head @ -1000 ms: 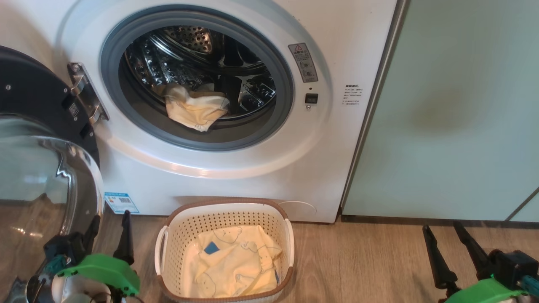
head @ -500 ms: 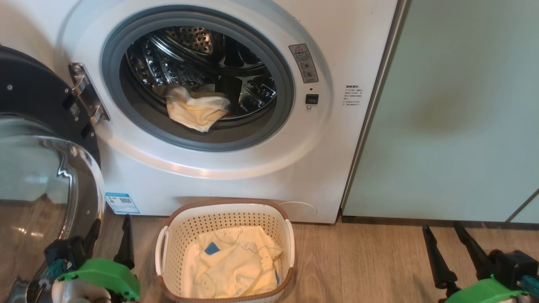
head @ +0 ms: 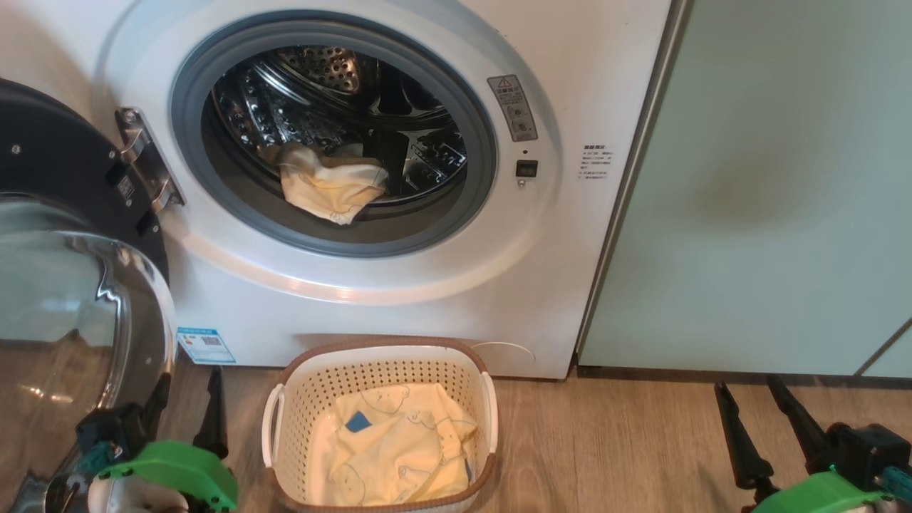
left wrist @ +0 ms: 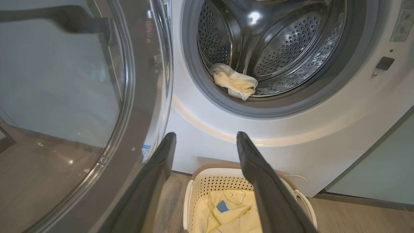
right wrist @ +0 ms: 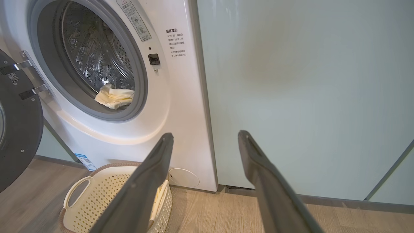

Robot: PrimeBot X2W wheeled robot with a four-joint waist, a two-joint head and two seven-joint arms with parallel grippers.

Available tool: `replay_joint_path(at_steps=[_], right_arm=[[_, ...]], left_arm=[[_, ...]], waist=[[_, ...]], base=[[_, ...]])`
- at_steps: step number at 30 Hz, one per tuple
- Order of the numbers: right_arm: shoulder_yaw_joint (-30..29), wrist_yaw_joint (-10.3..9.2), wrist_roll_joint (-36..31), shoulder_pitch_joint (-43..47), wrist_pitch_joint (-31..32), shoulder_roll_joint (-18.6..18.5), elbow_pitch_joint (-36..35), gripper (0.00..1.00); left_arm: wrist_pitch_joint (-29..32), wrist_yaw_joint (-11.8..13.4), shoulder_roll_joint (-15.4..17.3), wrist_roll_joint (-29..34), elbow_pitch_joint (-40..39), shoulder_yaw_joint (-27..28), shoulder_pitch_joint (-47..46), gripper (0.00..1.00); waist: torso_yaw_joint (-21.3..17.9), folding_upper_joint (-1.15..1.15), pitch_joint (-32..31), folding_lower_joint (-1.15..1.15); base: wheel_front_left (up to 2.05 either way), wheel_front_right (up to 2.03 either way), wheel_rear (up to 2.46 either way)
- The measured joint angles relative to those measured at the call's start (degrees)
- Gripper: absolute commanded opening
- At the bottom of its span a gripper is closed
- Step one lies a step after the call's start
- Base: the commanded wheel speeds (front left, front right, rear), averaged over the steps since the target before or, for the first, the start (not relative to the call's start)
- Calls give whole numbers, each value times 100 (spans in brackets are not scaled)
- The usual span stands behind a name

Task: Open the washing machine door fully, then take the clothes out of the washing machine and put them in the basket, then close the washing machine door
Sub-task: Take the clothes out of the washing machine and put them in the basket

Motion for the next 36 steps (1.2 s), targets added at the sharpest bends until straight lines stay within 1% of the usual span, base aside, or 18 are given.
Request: replay_joint_path(at_steps=[2,5,11,15,18,23,26,30,36], right_arm=[[3,0,0,0,0,0,0,100],[16,0,0,-1,0,0,0,100],[46,0,0,-1,0,3,0,100],[57,0,0,-2,0,15,1,100],[75,0,0,-4,0,43,0,100],[113,0,1,-63,0,103,-3,100],[153,0,1,-257,0,124,-11,100],[164,0,10,-531,0,167,-45,100],[248,0,53,-687,0,286,-42,100]], left_arm=[[7,7,5,0,-5,-11,20,100],[94,103,43,19,-7,-58,29,100],[444,133,120,59,-10,-208,-17,100],[781,101,158,121,0,-408,-316,100],[1089,92,216,199,49,-572,-687,100],[1674,-62,412,286,325,-834,-1550,100],[1967,-119,568,331,539,-942,-2084,100],[2354,-174,749,446,917,-1103,-2778,100],[2932,-258,904,598,1639,-1324,-3750,100]], waist=[[-15,0,4,0],[-48,0,18,0],[-200,0,62,0],[-343,0,124,0],[-464,0,212,0],[-661,0,511,1],[-806,0,731,1],[-1026,0,1061,1],[-1368,0,1548,2]], base=[[0,0,0],[0,0,0],[0,0,0],[0,0,0],[0,0,0],[0,0,0],[0,0,0],[0,0,0],[0,0,0]])
